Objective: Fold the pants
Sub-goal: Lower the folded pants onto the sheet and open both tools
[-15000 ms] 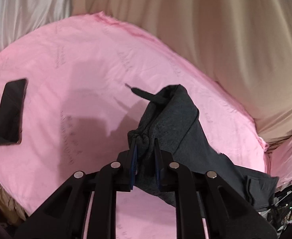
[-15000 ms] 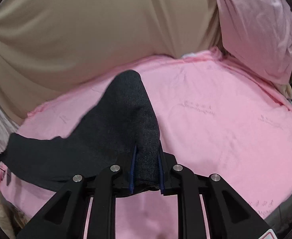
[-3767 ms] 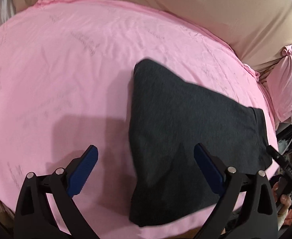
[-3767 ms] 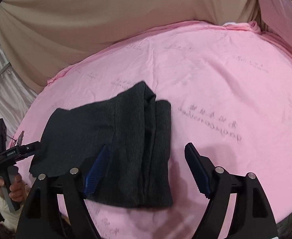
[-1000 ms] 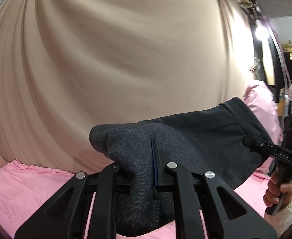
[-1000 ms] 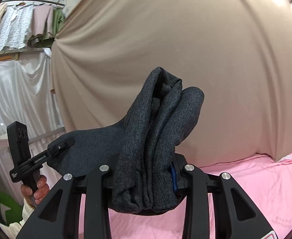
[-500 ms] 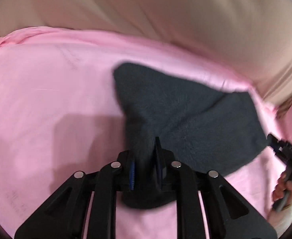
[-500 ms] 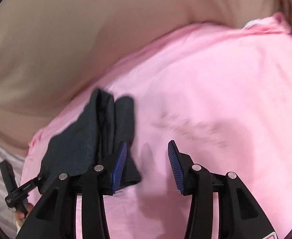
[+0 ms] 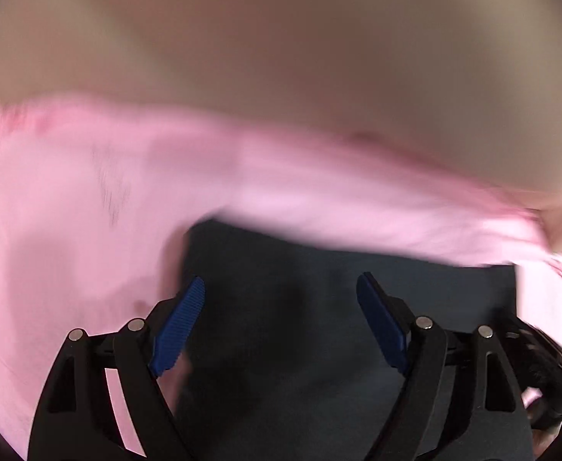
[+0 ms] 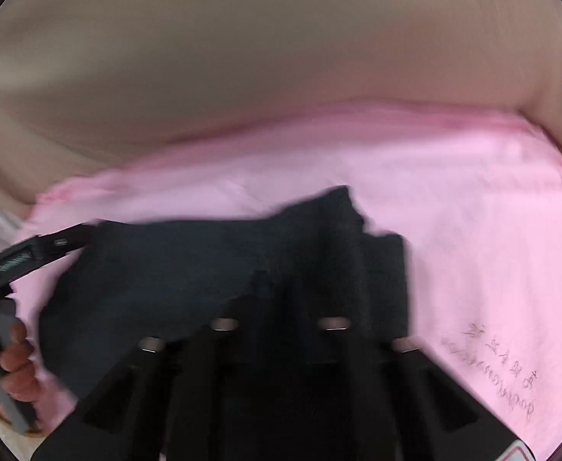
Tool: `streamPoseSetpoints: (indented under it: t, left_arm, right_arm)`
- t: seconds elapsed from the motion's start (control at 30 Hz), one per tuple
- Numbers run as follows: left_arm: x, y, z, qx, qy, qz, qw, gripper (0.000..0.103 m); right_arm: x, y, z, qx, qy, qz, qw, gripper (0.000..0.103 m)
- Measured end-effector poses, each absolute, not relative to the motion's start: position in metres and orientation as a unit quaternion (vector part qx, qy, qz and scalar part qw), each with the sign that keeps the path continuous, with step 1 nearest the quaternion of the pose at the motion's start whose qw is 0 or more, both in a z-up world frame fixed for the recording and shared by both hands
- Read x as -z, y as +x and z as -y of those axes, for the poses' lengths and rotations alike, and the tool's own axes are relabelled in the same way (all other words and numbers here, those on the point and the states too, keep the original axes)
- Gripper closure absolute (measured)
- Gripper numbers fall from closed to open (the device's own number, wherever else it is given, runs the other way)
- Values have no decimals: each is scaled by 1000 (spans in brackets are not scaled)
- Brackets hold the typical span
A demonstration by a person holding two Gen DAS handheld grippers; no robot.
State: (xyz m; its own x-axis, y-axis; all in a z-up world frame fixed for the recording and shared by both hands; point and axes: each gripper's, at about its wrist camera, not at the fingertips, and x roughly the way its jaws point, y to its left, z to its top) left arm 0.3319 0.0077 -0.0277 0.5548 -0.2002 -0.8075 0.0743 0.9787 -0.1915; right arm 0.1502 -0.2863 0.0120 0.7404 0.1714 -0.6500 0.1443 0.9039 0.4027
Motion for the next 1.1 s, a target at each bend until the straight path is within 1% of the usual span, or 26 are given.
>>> streamPoseSetpoints:
  t: [0.03, 0.07, 0.17, 0.2, 0.23, 0.27, 0.33, 0.37, 0.43, 0.47, 0.5, 0.53, 0.57, 0.6, 0.63, 0.67, 0.73, 0.77, 0.83, 0.87, 0.9, 0.93, 0.97, 1.03, 1.1]
  left_arm:
    - [40, 337, -19, 72, -81, -472, 875, 23]
    - [39, 336, -25, 78, -85, -453, 884, 23]
    - [40, 340, -31, 60, -78, -461, 882, 23]
    - [39, 339, -33, 60, -81, -461, 882, 25]
    - [37, 335, -35, 59, -83, -458, 883, 25]
    - [33, 329, -37, 63, -83, -452, 886, 25]
    - [18, 309, -42, 80, -81, -438, 892, 25]
    - [6, 299, -49, 86, -77, -431, 895, 24]
    - [-5, 276, -49, 98, -63, -420, 900, 22]
    - [-11, 262, -47, 107, -52, -416, 901, 16]
    - [-12, 246, -48, 113, -41, -414, 902, 15]
    - [-14, 241, -42, 115, -34, -415, 902, 15]
    - [-11, 230, -38, 120, -26, -417, 901, 15]
    - [-5, 225, -33, 125, -18, -422, 898, 15]
    - [1, 222, -27, 127, -9, -431, 893, 15]
    - [10, 221, -20, 127, 0, -444, 887, 15]
    - [26, 223, -15, 121, -3, -457, 881, 15]
    - [26, 221, -15, 119, -11, -455, 882, 14]
    - [24, 222, -19, 120, -28, -465, 877, 14]
    - [21, 222, -21, 118, -36, -467, 876, 15]
    - [20, 223, -24, 111, -37, -465, 878, 15]
    - [17, 219, -24, 103, -28, -460, 881, 15]
    - [14, 212, -23, 96, -20, -455, 885, 15]
    - [8, 199, -22, 85, -2, -443, 893, 15]
    - [-1, 181, -20, 76, 22, -425, 902, 15]
  right_arm:
    - [-8, 145, 298, -11, 253, -360, 898, 103]
    - [-9, 142, 302, -5, 264, -362, 894, 103]
    - [-32, 133, 280, 20, 227, -371, 900, 103]
    - [-41, 131, 269, 4, 222, -363, 905, 99]
    - [-46, 130, 266, -6, 211, -355, 911, 99]
    - [-47, 126, 260, 5, 182, -357, 916, 100]
    - [-32, 128, 258, 54, 137, -396, 907, 103]
    - [-33, 125, 259, 49, 151, -390, 907, 103]
    - [-47, 103, 258, 48, 175, -381, 907, 103]
    - [-52, 90, 252, 39, 175, -368, 912, 100]
    - [-56, 79, 250, 32, 169, -357, 918, 97]
    - [-58, 76, 246, 32, 158, -354, 921, 97]
    - [-54, 72, 239, 43, 133, -364, 921, 97]
    - [-44, 72, 236, 58, 115, -380, 916, 99]
    - [-34, 74, 239, 63, 114, -385, 914, 103]
    - [-33, 70, 241, 59, 119, -372, 918, 103]
    - [-38, 64, 243, 64, 133, -376, 915, 103]
    - [-46, 57, 242, 69, 140, -371, 915, 103]
    - [-56, 47, 235, 70, 130, -352, 924, 103]
    - [-54, 46, 234, 81, 115, -355, 924, 100]
    - [-46, 53, 236, 90, 104, -373, 918, 99]
    - [-38, 57, 243, 90, 103, -384, 913, 101]
    - [-48, 60, 236, 90, 109, -373, 917, 103]
    - [-55, 50, 232, 94, 123, -375, 914, 103]
    - [-71, 28, 219, 96, 119, -349, 925, 96]
